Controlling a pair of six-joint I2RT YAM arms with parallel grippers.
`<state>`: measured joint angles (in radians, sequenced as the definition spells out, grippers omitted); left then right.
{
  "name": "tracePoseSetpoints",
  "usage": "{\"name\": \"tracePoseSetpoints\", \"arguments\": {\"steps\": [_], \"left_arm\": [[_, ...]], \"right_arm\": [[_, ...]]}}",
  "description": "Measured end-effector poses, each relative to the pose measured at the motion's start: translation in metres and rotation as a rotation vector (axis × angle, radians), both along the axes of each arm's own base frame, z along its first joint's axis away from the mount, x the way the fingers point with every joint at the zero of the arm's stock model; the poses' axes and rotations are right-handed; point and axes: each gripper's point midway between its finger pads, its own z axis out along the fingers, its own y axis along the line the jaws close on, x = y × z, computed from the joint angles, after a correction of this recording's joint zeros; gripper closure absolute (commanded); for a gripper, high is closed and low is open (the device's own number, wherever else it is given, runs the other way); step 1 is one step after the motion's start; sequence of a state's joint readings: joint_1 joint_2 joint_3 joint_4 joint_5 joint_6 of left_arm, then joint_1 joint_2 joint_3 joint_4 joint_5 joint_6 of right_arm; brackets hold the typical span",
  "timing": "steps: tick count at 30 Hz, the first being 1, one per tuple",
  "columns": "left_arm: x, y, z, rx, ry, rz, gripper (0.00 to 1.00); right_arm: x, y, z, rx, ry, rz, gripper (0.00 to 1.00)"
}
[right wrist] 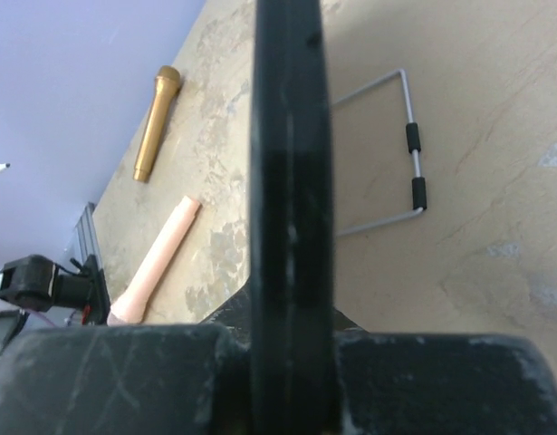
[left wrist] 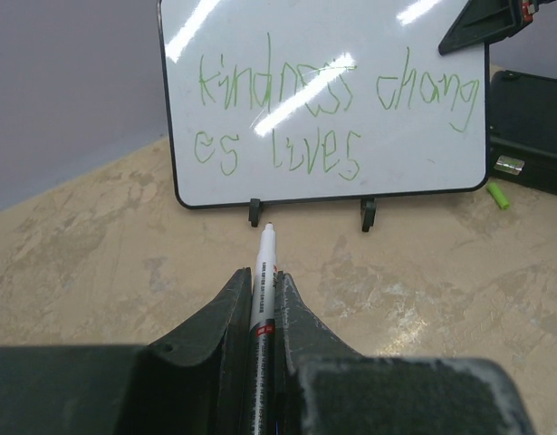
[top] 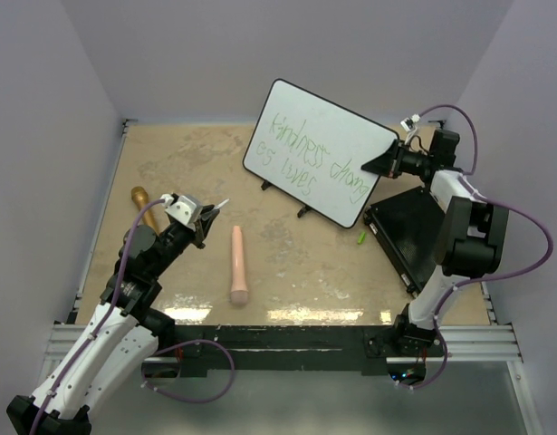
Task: Write a sentence on the whiteboard
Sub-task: Put down the whiteboard on the whiteboard stand.
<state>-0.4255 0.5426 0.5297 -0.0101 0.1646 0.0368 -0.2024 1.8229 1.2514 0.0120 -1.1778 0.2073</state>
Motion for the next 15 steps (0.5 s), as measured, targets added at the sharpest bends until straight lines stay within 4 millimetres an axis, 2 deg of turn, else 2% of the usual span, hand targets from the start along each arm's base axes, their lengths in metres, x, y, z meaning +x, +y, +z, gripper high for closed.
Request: {"name": "tracePoseSetpoints", "arguments": {"steps": [3,5,7,10,15], "left_arm": [[0.000,0.000,0.001,0.000,-0.002,0.000,1.00],[0.000,0.000,0.001,-0.002,-0.003,0.000,1.00],[-0.001,0.000,0.001,-0.002,-0.005,0.000,1.00],[-0.001,0.000,0.002,-0.003,-0.007,0.000,1.00],[-0.002,0.001,0.004,-0.006,-0.013,-0.001,1.00]], "right_arm": [[-0.002,-0.001,-0.004,-0.006,-0.005,0.018,0.93],[-0.005,-0.002,-0.005,-0.013,-0.013,0.027,0.87],[-0.007,-0.002,-0.008,-0.023,-0.017,0.037,0.76],[-0.011,-0.004,-0.014,-0.048,-0.028,0.048,0.66],[-0.019,-0.005,-0.025,-0.073,-0.016,0.065,0.62]]}}
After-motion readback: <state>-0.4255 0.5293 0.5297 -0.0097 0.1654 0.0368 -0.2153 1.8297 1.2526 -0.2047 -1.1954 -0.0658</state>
